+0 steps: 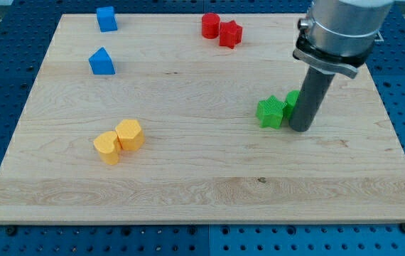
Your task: Slightly move the green star toward the center
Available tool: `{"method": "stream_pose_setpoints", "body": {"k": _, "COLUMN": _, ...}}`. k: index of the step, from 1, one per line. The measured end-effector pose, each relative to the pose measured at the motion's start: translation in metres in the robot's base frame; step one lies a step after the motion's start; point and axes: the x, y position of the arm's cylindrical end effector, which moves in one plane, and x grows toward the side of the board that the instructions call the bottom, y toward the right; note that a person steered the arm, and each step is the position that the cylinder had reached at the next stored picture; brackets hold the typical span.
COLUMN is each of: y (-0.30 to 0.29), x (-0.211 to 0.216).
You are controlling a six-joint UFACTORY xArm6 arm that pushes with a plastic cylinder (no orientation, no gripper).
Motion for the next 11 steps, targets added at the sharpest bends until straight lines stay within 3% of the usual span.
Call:
{"method": "stream_pose_setpoints", "body": {"k": 4, "y": -0.053, "x": -0.005}}
{"method": "stream_pose_setpoints", "body": {"k": 6, "y": -0.053, "x": -0.005}}
{"method": "stream_pose_setpoints", "body": {"k": 10, "y": -0.136, "x": -0.003}}
{"method": "stream_pose_setpoints", "body": {"k": 11, "y": -0.134, "x": -0.026}}
